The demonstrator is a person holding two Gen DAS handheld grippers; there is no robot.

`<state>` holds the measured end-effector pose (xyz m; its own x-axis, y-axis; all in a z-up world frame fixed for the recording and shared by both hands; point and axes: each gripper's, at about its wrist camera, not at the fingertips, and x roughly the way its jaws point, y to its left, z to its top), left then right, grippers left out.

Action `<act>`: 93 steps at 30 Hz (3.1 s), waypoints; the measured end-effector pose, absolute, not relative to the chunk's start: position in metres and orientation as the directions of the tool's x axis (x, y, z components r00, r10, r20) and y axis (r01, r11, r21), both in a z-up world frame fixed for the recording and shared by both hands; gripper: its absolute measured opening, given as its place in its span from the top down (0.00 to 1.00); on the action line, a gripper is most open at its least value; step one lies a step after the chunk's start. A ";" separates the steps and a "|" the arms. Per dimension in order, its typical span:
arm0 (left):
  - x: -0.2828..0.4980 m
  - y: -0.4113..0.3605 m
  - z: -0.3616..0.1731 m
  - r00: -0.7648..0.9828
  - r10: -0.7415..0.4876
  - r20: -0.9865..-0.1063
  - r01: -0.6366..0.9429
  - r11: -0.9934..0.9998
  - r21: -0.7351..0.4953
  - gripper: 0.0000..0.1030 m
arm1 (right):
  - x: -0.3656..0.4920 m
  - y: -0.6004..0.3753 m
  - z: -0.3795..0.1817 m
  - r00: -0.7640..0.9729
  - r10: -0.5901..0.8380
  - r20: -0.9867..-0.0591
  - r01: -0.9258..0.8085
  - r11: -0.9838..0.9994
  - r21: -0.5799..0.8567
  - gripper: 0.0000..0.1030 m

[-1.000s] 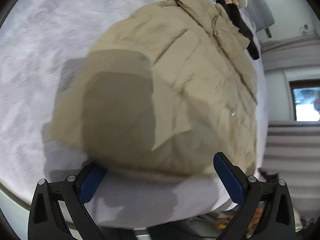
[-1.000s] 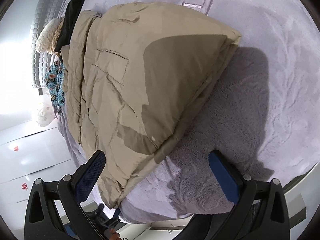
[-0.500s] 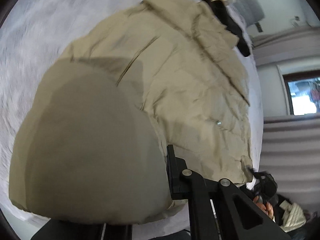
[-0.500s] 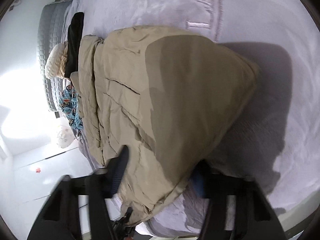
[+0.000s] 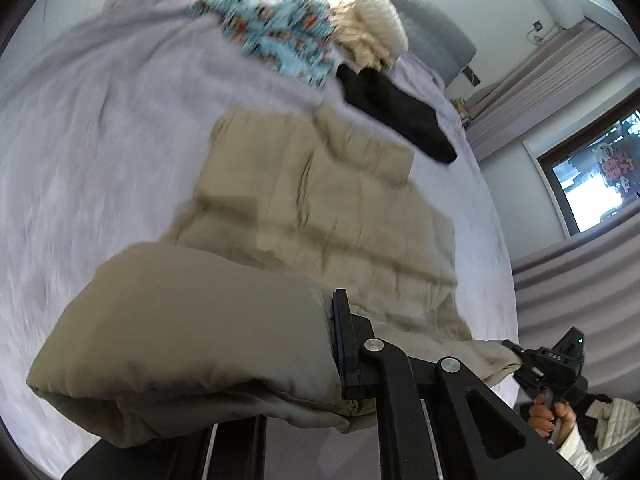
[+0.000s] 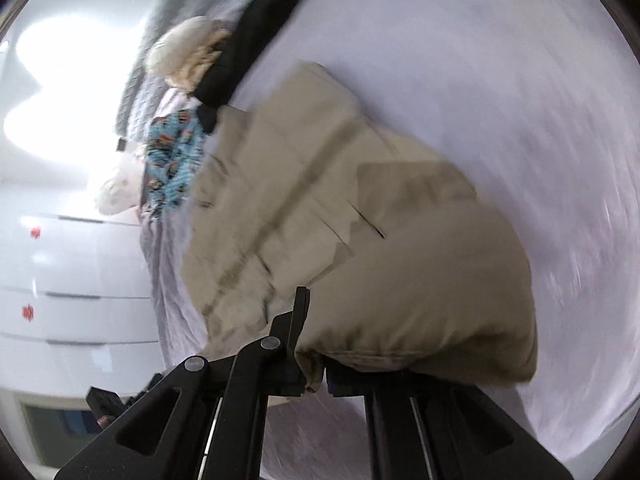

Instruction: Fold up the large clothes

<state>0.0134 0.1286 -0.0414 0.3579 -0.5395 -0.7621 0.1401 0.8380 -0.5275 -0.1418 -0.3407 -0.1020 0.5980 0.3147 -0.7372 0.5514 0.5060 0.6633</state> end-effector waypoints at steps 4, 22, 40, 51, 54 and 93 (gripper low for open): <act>0.065 0.105 -0.014 0.406 -0.497 -0.767 0.170 0.866 -0.471 0.88 | -0.087 -0.355 -0.066 0.603 0.304 -0.737 0.480 0.600 0.640 0.93; 0.247 0.047 -0.126 0.389 -0.250 -0.887 0.058 0.967 -0.247 0.88 | 0.141 -0.403 -0.139 0.506 0.320 -0.801 0.482 0.665 0.570 0.93; 0.246 0.049 -0.117 0.502 -0.268 -0.822 0.140 0.963 -0.229 0.23 | 0.160 -0.401 -0.142 0.571 0.282 -0.771 0.420 0.706 0.570 0.25; 0.255 -0.036 -0.168 0.442 -0.302 -0.845 0.365 0.921 -0.138 0.53 | 0.176 -0.312 -0.171 0.440 0.259 -0.860 0.116 0.933 0.340 0.86; 0.276 -0.034 -0.189 0.469 -0.276 -0.839 0.293 0.945 -0.147 0.53 | 0.189 -0.324 -0.192 0.459 0.213 -0.863 0.139 0.942 0.306 0.92; 0.267 0.091 -0.170 0.516 -0.026 -0.856 0.026 1.000 -0.015 0.23 | 0.136 -0.419 -0.174 0.508 0.009 -0.861 0.527 0.788 0.319 0.51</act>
<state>0.2669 0.0915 -0.1698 0.5159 -0.0261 -0.8562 0.0257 0.9996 -0.0150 0.1360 -0.4191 -0.1738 0.5077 0.0092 -0.8615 0.5267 0.7880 0.3188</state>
